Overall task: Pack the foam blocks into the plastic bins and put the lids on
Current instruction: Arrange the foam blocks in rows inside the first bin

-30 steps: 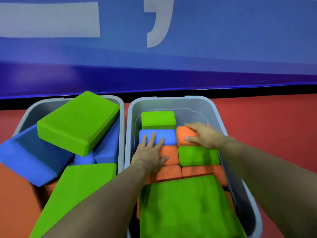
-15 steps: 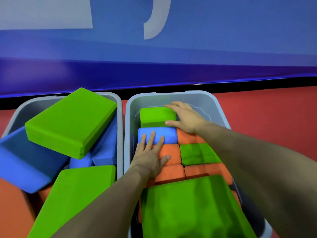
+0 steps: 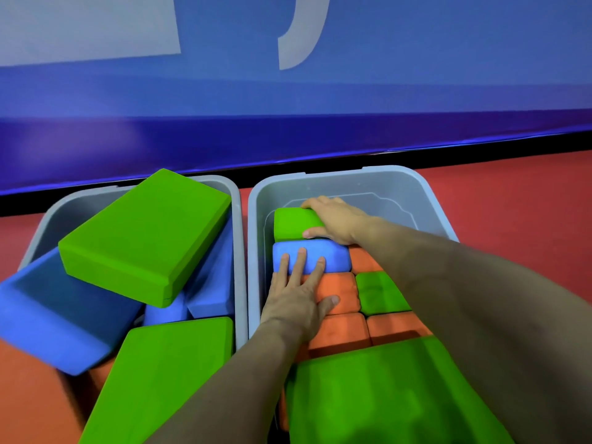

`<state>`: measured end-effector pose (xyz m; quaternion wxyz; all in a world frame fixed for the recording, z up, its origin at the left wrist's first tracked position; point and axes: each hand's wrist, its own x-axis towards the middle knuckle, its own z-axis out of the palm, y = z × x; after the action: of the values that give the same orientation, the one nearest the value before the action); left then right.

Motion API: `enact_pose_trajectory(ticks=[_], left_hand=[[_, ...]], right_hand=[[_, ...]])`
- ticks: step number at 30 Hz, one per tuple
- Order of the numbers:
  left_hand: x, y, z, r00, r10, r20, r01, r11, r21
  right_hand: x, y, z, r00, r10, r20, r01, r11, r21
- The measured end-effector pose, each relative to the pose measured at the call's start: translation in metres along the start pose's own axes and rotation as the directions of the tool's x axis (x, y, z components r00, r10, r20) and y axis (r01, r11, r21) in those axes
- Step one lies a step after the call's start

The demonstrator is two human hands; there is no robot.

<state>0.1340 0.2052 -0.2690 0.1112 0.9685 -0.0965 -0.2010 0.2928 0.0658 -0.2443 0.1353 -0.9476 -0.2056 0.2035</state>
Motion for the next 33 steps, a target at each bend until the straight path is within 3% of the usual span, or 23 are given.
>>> enact_pose_trajectory(ticks=[4,20,28,33], left_hand=[[-0.002,0.000,-0.004,1.000,-0.005,0.007,0.005,1.000,0.017],[-0.003,0.002,-0.005,1.000,-0.012,0.012,0.012,1.000,0.000],[-0.004,0.002,-0.005,1.000,-0.013,0.029,0.014,1.000,-0.023],[-0.003,0.002,-0.008,0.999,-0.012,0.047,0.015,0.998,-0.059]], right_hand=[[0.001,0.001,-0.006,0.999,-0.035,0.015,0.036,0.997,-0.069],[0.006,-0.004,0.006,0.994,0.082,0.075,-0.088,0.993,0.074],[0.006,-0.001,0.006,0.997,0.033,0.076,-0.036,0.998,0.044],[0.000,-0.007,0.010,0.994,0.095,0.048,-0.095,0.996,-0.002]])
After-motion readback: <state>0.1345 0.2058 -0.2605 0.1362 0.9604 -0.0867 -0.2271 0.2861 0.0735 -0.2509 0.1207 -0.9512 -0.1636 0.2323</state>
